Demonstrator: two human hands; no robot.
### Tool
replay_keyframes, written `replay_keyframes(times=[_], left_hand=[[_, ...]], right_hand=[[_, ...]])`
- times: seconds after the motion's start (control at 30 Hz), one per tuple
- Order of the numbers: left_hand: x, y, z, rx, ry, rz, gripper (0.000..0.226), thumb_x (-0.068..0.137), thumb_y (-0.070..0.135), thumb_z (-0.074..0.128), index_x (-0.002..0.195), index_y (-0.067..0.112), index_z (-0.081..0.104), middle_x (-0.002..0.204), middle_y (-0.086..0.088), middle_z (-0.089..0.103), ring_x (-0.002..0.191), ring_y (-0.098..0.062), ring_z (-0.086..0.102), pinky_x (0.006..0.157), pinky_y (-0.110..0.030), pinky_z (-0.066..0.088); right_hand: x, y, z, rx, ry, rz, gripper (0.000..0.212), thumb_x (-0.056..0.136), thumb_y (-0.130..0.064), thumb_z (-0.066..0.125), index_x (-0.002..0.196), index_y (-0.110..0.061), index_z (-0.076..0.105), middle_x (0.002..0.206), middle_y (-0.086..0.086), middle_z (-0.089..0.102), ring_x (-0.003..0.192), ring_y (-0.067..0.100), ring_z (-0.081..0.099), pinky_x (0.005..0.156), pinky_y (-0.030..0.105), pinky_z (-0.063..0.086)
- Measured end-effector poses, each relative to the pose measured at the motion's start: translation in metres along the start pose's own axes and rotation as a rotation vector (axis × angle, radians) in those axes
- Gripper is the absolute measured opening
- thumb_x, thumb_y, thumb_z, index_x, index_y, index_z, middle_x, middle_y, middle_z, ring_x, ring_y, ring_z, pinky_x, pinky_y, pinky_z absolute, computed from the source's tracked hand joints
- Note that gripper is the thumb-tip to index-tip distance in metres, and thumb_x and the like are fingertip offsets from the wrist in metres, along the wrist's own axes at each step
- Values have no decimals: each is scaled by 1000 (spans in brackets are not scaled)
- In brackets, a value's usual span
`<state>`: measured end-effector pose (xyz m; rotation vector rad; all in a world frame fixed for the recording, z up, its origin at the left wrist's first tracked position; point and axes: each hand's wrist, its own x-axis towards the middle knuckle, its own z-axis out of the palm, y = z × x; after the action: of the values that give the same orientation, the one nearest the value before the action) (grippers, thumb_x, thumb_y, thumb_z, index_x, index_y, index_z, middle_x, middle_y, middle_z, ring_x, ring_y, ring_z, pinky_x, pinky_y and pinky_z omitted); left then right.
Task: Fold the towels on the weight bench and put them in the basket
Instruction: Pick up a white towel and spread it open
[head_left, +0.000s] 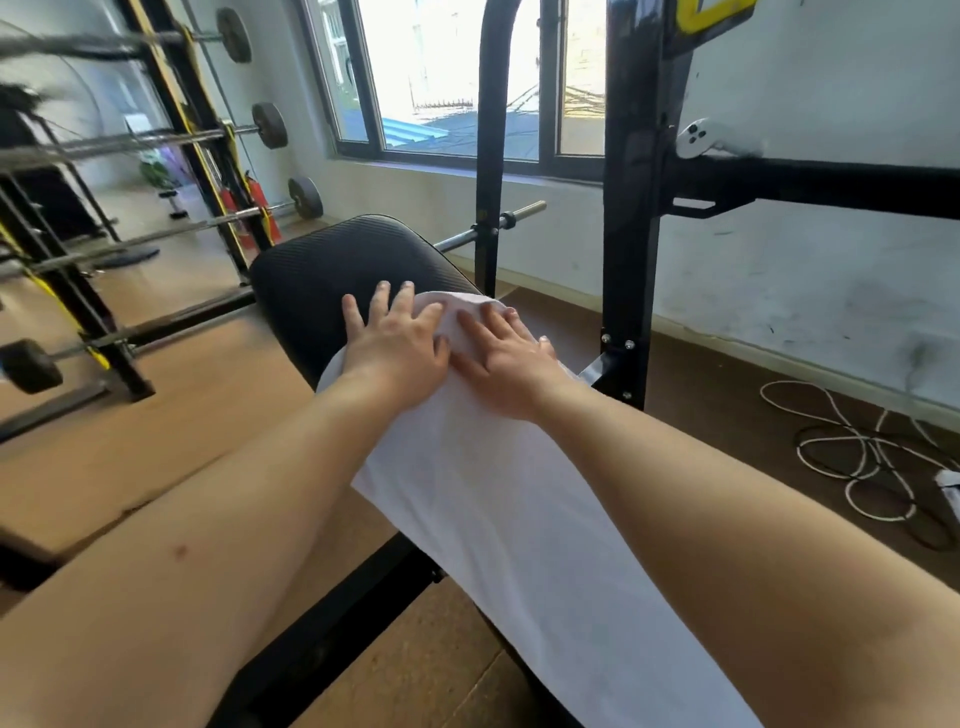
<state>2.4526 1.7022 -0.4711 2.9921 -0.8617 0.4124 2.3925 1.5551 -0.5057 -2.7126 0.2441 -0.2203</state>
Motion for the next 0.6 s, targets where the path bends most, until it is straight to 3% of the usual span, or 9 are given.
replay_keyframes(times=[0.13, 0.23, 0.33, 0.43, 0.53, 0.6], left_hand=[[-13, -4, 0, -1, 67, -22, 53, 101, 47, 41, 151, 32, 42, 161, -8, 33, 151, -33, 21, 121, -63, 3], [-22, -15, -6, 47, 204, 23, 41, 100, 38, 45, 139, 30, 59, 128, -5, 59, 125, -30, 49, 113, -54, 28], [-22, -26, -14, 18, 186, 54, 38, 104, 37, 43, 138, 34, 59, 112, -5, 62, 105, -30, 59, 92, -43, 44], [-19, -33, -20, -182, 165, 51, 35, 105, 37, 45, 137, 34, 60, 114, -6, 65, 100, -31, 65, 86, -42, 55], [-16, -42, -25, -264, 122, 64, 34, 104, 37, 50, 134, 32, 63, 120, -8, 68, 106, -32, 65, 91, -42, 56], [-15, -52, -31, -206, 104, 47, 34, 102, 42, 49, 132, 34, 63, 119, -9, 68, 105, -33, 64, 88, -40, 55]], right_hand=[[12, 4, 1, 17, -30, 74, 64, 103, -66, 24, 160, -50, -1, 170, -18, -11, 159, 21, -7, 122, 60, 11], [16, 7, 3, 4, 11, 101, 65, 101, -70, 21, 159, -52, -3, 170, -21, -10, 159, 23, 0, 119, 58, 19], [18, 6, 5, -7, 10, 98, 66, 100, -72, 19, 159, -52, -3, 170, -21, -10, 159, 25, 3, 117, 58, 21], [17, 3, 4, -32, -16, 118, 66, 100, -71, 19, 159, -51, -3, 170, -21, -9, 159, 28, 0, 119, 63, 17], [20, -8, -2, -108, -17, 95, 65, 106, -56, 19, 163, -34, -3, 173, -7, -6, 159, 29, -6, 121, 66, 8], [24, -20, -5, -237, 25, 15, 62, 109, -28, 25, 164, -15, 1, 173, 6, -2, 159, 29, -5, 124, 63, 9]])
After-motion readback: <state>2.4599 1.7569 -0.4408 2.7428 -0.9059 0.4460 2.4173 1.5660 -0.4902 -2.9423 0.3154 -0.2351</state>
